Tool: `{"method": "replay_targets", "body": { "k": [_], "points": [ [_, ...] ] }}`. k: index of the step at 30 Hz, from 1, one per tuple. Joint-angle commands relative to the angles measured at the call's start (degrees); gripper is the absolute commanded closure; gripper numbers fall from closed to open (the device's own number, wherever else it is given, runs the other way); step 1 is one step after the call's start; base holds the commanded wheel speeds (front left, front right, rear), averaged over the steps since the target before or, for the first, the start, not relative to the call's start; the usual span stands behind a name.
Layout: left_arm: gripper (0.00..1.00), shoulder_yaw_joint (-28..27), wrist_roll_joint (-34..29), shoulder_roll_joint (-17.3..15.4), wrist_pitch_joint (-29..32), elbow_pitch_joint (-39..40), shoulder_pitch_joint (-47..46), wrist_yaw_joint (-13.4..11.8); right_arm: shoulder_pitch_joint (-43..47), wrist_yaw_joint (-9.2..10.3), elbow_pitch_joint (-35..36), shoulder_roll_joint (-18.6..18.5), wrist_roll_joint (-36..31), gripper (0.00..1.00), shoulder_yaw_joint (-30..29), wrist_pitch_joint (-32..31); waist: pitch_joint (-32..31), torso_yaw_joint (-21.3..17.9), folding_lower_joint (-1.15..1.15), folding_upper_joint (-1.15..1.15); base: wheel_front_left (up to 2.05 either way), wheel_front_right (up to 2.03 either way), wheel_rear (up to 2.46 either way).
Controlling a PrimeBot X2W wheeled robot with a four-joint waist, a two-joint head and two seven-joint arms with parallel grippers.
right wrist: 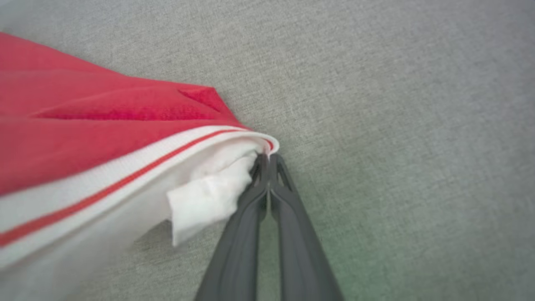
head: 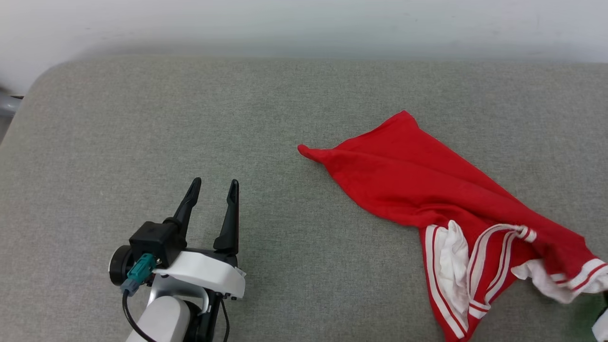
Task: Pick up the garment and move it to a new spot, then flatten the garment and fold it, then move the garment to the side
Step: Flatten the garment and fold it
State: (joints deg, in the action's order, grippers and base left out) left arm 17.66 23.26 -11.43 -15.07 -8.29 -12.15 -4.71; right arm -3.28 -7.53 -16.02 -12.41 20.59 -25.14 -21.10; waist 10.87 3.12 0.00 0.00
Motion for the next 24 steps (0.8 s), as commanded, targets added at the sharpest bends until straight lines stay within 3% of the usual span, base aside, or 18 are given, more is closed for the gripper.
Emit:
{"method": "replay_targets", "body": {
  "k": [1,13,24],
  "points": [
    [0.0,-0.4,-0.4,-0.2,-0.1,-0.2,-0.6,-0.2,-0.5,0.07,-0.5,0.6,-0.1,0.0,0.8,1.9,-0.1,-0.3,0.0,0.0,0.0,0.0,0.0],
    [0.0,-0.1,0.6,-0.6,0.2,-1.1,2.1,-0.5,-1.3,0.06,8.1,3.5,-4.9,0.0,5.3,19.9,-4.3,-1.2,0.0,0.0,0.0,0.0,0.0],
    [0.0,0.4,1.1,-1.7,2.9,-0.8,3.3,-1.1,4.9,0.06,20.8,6.9,-10.9,0.0,12.1,20.9,-7.0,-2.1,0.0,0.0,0.0,0.0,0.0]
  ]
}}
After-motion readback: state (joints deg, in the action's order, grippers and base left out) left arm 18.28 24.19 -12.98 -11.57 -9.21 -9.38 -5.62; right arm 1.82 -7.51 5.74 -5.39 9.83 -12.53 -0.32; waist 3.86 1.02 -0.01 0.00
